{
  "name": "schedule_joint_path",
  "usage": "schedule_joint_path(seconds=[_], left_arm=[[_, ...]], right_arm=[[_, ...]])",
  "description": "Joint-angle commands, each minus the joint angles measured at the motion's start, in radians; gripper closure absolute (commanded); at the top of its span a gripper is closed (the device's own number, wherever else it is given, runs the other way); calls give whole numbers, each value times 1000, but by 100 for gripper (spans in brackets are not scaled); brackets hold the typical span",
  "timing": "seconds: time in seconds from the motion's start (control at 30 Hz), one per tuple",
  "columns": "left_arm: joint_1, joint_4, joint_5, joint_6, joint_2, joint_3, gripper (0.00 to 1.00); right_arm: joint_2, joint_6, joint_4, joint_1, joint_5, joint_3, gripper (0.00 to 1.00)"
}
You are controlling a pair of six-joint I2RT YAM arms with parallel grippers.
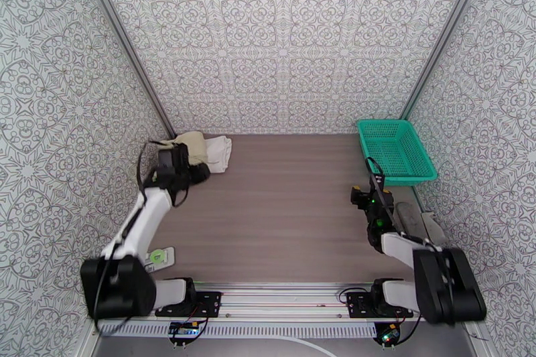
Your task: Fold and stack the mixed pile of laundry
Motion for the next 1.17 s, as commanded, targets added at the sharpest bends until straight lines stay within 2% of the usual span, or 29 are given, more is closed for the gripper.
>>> schedule_joint_path(seconds=[0.0, 0.03, 0.07, 0.13, 0.17, 0.27, 0.33, 0.43, 0.53, 0.63, 0.7, 0.73, 0.77, 0.83, 0.9, 0.93, 0.97, 1.0, 1.07, 1.13], left_arm=[[-20, 200, -69, 74, -156, -186, 55], [-22, 261, -54, 102, -210, -257, 56], [-29, 306, -58, 128, -261, -315, 52], [-26, 346, -91, 186, -322, -386, 45], [-16, 369, -94, 225, -334, -416, 41], [47, 553, -64, 275, -292, -501, 36], [88, 772, -33, 285, -221, -572, 34], [100, 1040, -19, 352, -50, -615, 31], [140, 1180, 117, 305, 98, -581, 31], [134, 1397, 124, 299, 250, -591, 31], [109, 1559, 87, 314, 381, -603, 31], [108, 1556, 83, 315, 383, -608, 30], [113, 1440, 73, 313, 330, -594, 29], [109, 1497, 32, 299, 370, -585, 27], [107, 1357, 17, 297, 348, -532, 26], [102, 1307, -27, 291, 358, -497, 21], [72, 1299, -86, 307, 362, -492, 10], [65, 1278, -101, 310, 357, -487, 6], [73, 1295, -87, 306, 361, -493, 1], [72, 1304, -87, 306, 359, -495, 1]], right_arm=[[100, 13, 257, -7, -13, -1, 13], [69, 23, 129, -7, 11, 34, 13], [71, 15, 102, -1, 17, 52, 12], [74, 12, 110, 5, 24, 51, 12], [74, 10, 109, 3, 23, 52, 1], [72, 10, 112, 4, 24, 49, 1], [74, 9, 119, 4, 22, 47, 1], [74, 8, 116, 5, 23, 48, 1], [74, 6, 114, 6, 25, 49, 1], [75, 4, 113, 8, 25, 51, 1], [75, 2, 111, 8, 27, 53, 1], [75, 2, 111, 9, 26, 51, 1], [75, 1, 111, 10, 27, 51, 1], [76, -1, 110, 11, 26, 52, 1], [83, 3, 90, 11, 27, 67, 1], [89, 4, 77, 11, 26, 77, 1], [88, 4, 76, 11, 25, 77, 1], [85, 2, 76, 11, 24, 75, 1], [80, -4, 93, 11, 21, 63, 1], [78, -8, 99, 11, 5, 60, 1]])
